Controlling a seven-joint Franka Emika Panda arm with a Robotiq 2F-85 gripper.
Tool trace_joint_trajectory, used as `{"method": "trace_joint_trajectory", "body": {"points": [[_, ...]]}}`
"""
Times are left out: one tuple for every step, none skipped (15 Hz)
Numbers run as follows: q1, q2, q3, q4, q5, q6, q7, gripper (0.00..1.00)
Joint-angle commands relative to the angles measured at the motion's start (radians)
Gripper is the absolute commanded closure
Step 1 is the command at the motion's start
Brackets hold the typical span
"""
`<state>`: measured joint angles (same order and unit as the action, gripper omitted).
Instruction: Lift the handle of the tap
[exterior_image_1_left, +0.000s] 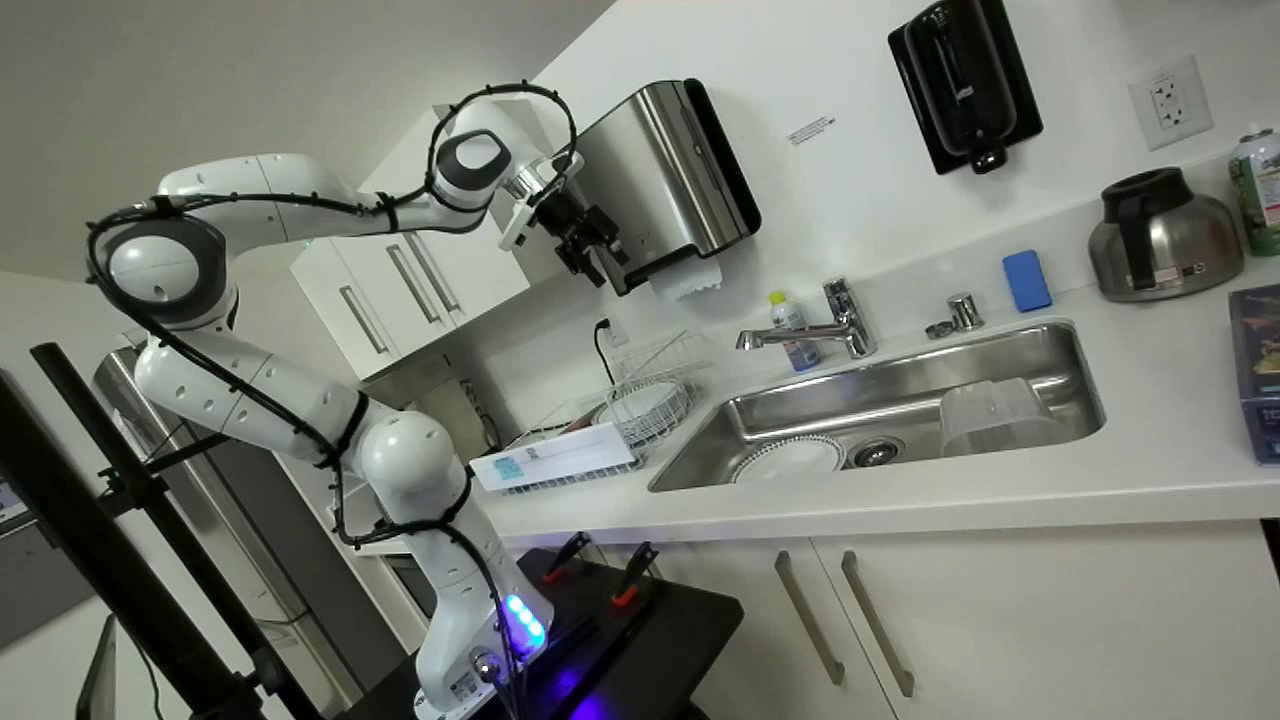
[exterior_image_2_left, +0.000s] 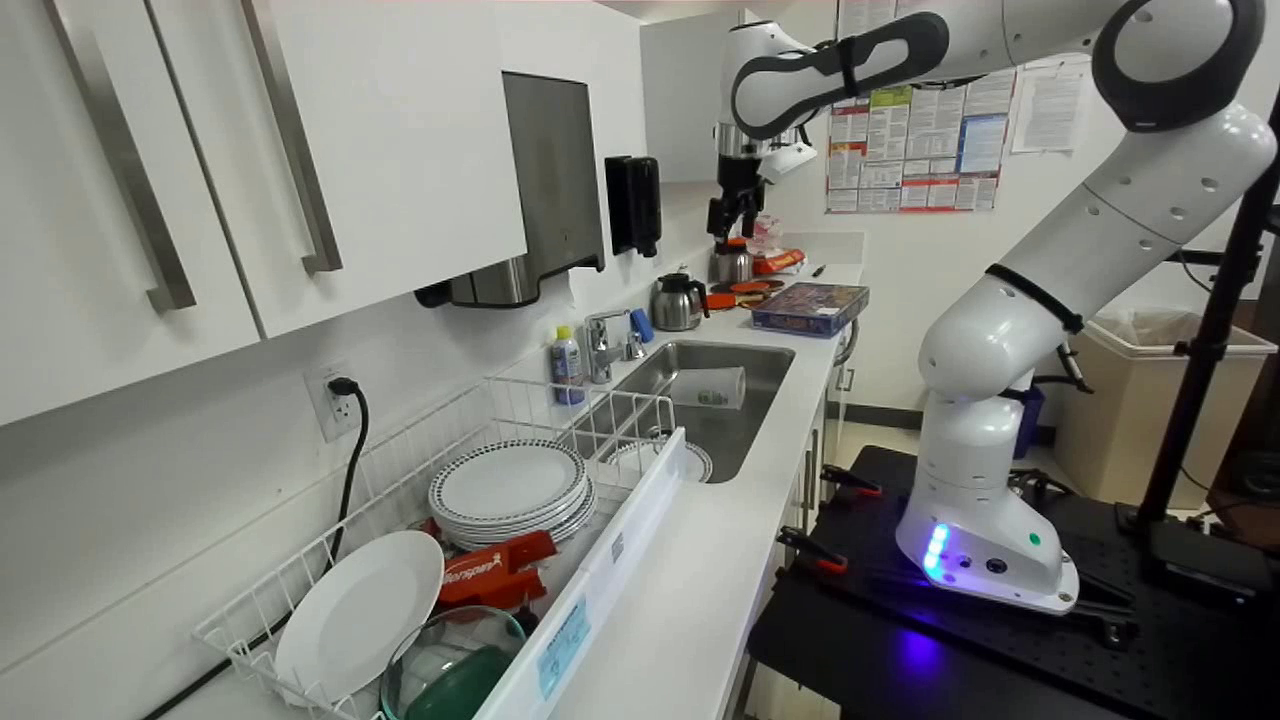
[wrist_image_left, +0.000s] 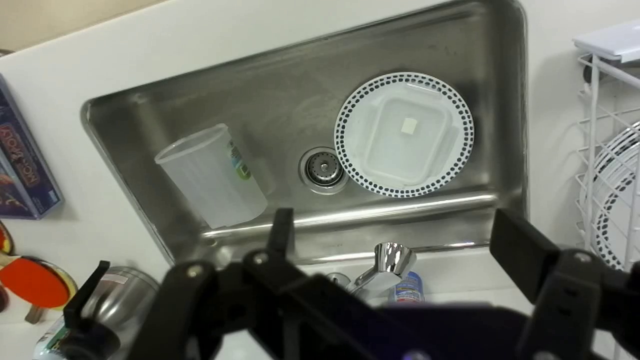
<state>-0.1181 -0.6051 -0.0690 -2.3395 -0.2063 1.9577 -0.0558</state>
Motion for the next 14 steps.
{"method": "trace_joint_trajectory", "body": {"points": [[-0.004,0.009,-0.001,0.001,-0.012,0.024,0.024,0.0],[-0.009,0.03,-0.012,0.011,-0.004,0.038,0.034,0.0],[-0.015,0.051,-0.021,0.021,0.0,0.045,0.043,0.0],[-0.023,0.08,-0.039,0.034,0.012,0.061,0.056,0.0],[-0.03,0.107,-0.058,0.042,0.024,0.084,0.064,0.0],[-0.035,0.141,-0.084,0.055,0.045,0.102,0.068,0.0],[-0.035,0.178,-0.117,0.073,0.083,0.108,0.052,0.0],[-0.038,0.218,-0.147,0.093,0.121,0.116,0.043,0.0],[-0.038,0.268,-0.181,0.118,0.171,0.127,0.028,0.0],[-0.036,0.307,-0.212,0.143,0.228,0.127,0.008,0.0],[-0.031,0.359,-0.247,0.169,0.301,0.142,-0.023,0.0],[-0.029,0.402,-0.273,0.198,0.379,0.14,-0.051,0.0],[-0.029,0.448,-0.298,0.226,0.468,0.133,-0.085,0.0],[-0.036,0.485,-0.305,0.254,0.528,0.114,-0.104,0.0]]}}
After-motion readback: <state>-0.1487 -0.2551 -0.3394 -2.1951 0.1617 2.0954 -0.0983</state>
